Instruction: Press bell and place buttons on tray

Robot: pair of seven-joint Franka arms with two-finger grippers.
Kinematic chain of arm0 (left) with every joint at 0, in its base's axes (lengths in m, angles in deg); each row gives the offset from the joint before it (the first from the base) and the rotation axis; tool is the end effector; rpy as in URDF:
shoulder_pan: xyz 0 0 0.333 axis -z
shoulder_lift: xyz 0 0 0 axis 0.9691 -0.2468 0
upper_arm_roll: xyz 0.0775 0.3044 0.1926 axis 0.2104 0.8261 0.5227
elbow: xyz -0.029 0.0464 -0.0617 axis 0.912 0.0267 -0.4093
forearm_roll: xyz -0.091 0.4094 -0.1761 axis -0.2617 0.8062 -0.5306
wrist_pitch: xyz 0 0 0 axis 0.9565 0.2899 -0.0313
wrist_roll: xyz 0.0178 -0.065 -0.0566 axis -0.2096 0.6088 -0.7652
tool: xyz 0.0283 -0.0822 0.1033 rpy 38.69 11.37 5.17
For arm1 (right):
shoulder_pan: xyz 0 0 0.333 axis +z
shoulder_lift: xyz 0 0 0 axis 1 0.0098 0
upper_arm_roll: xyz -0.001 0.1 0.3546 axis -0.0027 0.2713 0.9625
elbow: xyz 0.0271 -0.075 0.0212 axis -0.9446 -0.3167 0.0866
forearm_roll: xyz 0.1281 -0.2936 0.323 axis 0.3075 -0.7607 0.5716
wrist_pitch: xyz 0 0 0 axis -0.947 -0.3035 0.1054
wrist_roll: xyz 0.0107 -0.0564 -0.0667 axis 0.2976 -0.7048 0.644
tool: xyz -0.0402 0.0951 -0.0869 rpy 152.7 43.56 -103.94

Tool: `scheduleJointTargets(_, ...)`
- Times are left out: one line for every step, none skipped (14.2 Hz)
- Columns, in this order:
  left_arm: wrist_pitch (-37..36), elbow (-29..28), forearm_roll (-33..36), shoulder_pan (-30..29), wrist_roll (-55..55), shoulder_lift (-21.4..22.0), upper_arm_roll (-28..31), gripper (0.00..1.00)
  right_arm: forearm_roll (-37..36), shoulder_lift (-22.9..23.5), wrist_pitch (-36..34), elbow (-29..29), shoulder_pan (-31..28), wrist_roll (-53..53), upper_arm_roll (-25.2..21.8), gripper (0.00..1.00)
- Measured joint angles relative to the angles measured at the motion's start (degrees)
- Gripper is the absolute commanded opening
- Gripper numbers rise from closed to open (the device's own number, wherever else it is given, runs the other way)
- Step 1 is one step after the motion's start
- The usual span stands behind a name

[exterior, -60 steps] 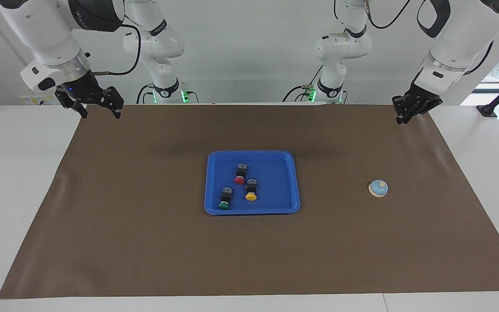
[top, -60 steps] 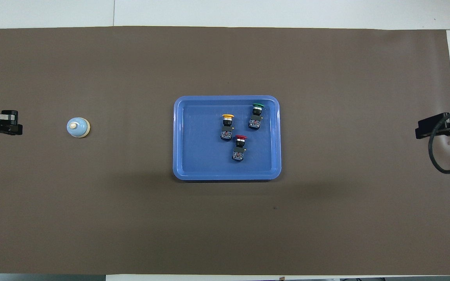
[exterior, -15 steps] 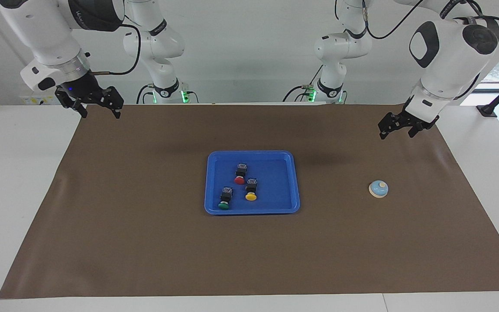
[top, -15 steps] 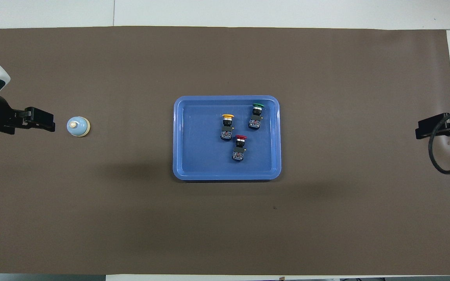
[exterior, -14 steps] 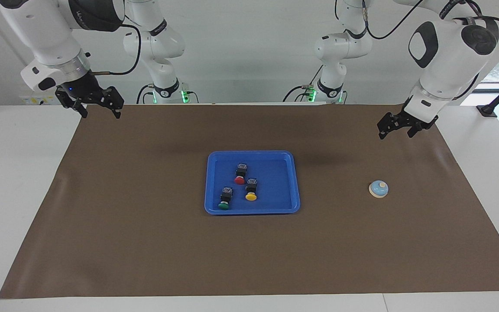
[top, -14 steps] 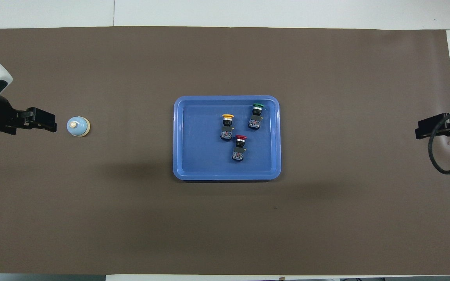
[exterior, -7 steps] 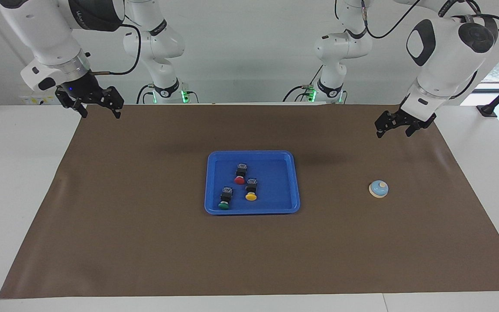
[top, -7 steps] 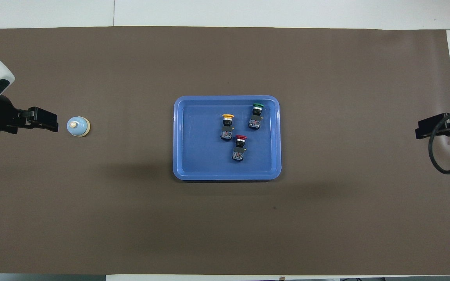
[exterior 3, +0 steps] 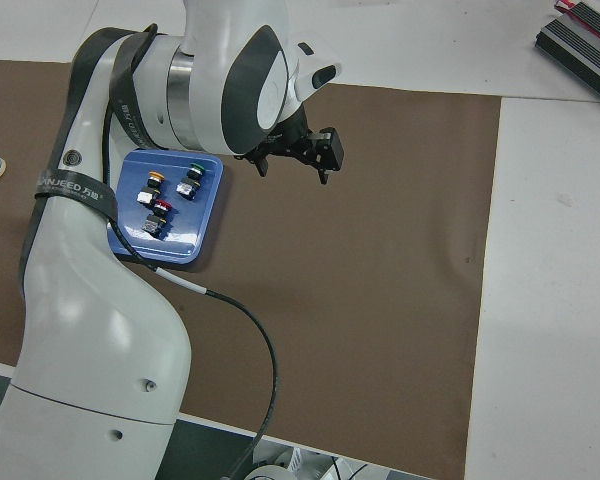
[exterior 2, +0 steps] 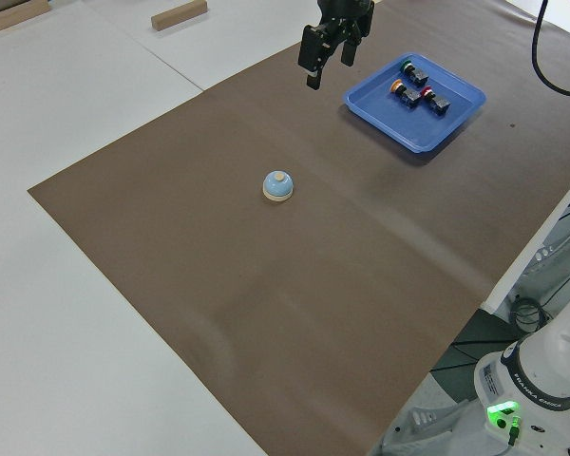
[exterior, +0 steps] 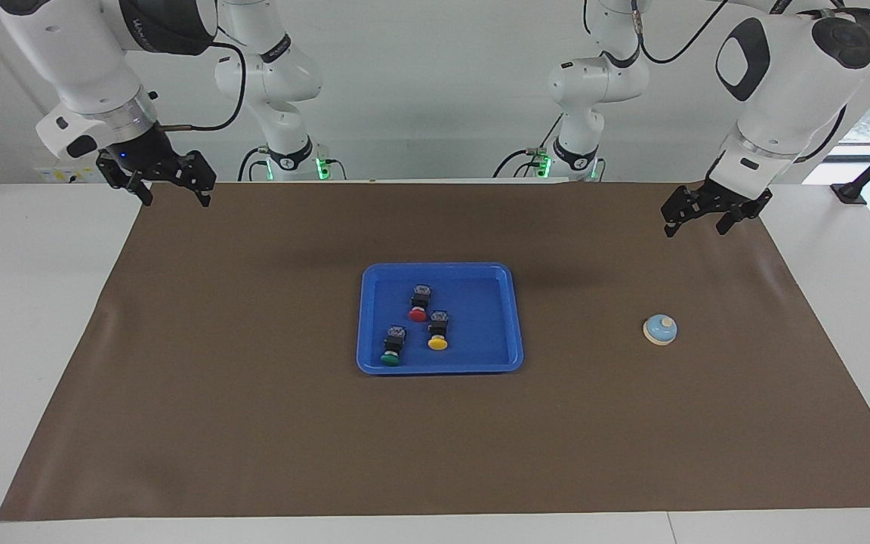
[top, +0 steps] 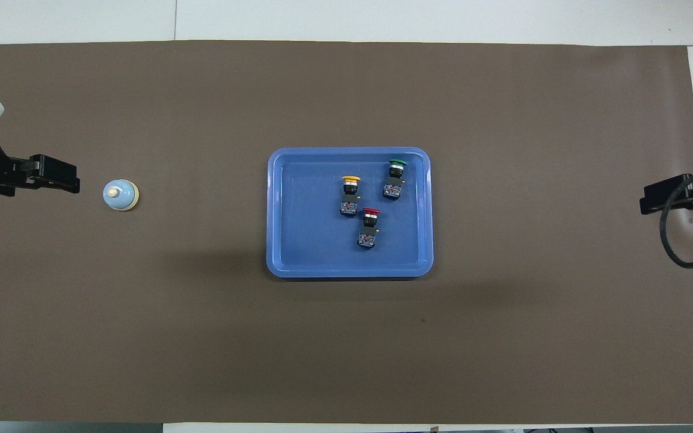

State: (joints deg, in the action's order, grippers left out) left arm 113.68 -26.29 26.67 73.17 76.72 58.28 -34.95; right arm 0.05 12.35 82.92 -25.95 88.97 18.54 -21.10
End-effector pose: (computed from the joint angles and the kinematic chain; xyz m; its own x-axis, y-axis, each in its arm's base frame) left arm 0.6216 -0.0404 0.5916 0.9992 -0.0339 -0.0213 -0.0339 -0.9994 0.0014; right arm 0.5877 -0.0339 0.6273 0.9964 -0.0392 -0.0754 -0.0379 -0.9991 0.0187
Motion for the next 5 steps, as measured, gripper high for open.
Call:
scheduleJointTargets(0.0,0.05,0.0,0.0,0.0,0.0,0.02,1.0,0.0,0.0,0.0,0.0,0.0,0.0,0.0,1.0)
scheduleJointTargets(0.0,0.14,0.0,0.0,0.0,0.0,0.04,1.0,0.0,0.0,0.0,0.0,0.0,0.0,0.0,1.0)
scheduleJointTargets(0.0,0.28,0.0,0.0,0.0,0.0,0.04,1.0,0.0,0.0,0.0,0.0,0.0,0.0,0.0,1.0)
scheduleJointTargets(0.0,0.46,0.0,0.0,0.0,0.0,0.04,1.0,0.0,0.0,0.0,0.0,0.0,0.0,0.0,1.0)
scheduleJointTargets(0.0,0.56,0.0,0.0,0.0,0.0,0.04,1.0,0.0,0.0,0.0,0.0,0.0,0.0,0.0,1.0)
